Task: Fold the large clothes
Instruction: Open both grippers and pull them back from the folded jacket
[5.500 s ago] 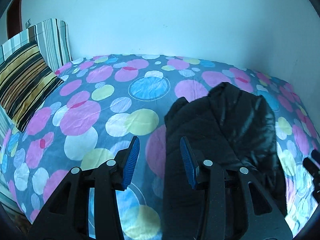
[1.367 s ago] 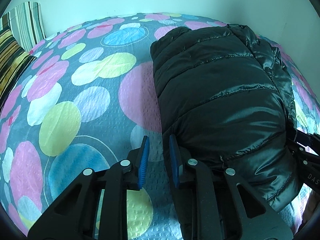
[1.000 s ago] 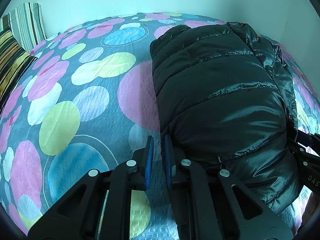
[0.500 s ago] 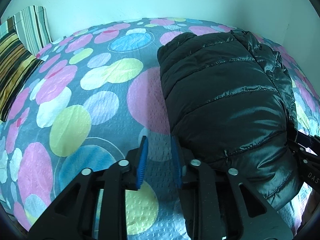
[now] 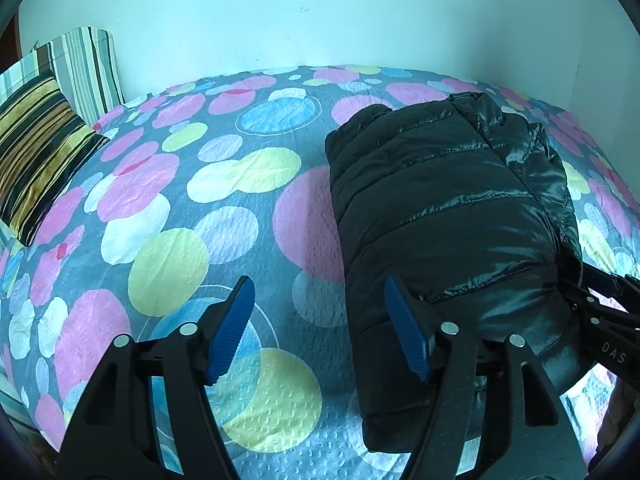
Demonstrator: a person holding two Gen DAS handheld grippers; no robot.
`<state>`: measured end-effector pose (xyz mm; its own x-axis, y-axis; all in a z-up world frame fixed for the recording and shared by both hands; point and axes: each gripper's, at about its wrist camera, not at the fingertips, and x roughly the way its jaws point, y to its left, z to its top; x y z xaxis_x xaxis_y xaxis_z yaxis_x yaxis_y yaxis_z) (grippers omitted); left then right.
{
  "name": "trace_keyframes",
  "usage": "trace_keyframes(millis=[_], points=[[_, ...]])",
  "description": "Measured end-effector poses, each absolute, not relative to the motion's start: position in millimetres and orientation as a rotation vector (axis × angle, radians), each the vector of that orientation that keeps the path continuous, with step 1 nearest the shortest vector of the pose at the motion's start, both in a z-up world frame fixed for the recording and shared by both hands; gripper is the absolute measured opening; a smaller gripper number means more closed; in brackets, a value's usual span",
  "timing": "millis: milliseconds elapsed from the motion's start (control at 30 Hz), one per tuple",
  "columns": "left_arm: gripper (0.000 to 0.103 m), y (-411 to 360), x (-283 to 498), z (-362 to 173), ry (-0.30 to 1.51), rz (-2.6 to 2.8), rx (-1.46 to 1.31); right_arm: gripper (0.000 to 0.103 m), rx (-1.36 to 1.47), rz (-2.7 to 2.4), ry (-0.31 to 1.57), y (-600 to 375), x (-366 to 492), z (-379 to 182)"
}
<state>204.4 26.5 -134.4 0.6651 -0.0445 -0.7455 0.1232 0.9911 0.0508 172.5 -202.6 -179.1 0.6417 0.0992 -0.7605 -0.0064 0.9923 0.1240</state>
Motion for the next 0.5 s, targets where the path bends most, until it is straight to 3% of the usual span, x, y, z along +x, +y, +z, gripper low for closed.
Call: trace_keyframes(millis=[167,267,500], points=[[0.078,23.0,201.3,-130.6,0.815,-0.086,0.113,0.061,0.12,0.057,0.838,-204.8,169.4,-172.8],[0.081,20.9,197.1,-127.9,0.801,-0.079,0.124,0.069,0.117,0.039,0.808,-206.2,164.2,-165.9],[0.086,20.7,180.5,-114.7,0.775,-0.09,0.114,0.07,0.108,0.038,0.755,-203.3,145.6,-145.8]])
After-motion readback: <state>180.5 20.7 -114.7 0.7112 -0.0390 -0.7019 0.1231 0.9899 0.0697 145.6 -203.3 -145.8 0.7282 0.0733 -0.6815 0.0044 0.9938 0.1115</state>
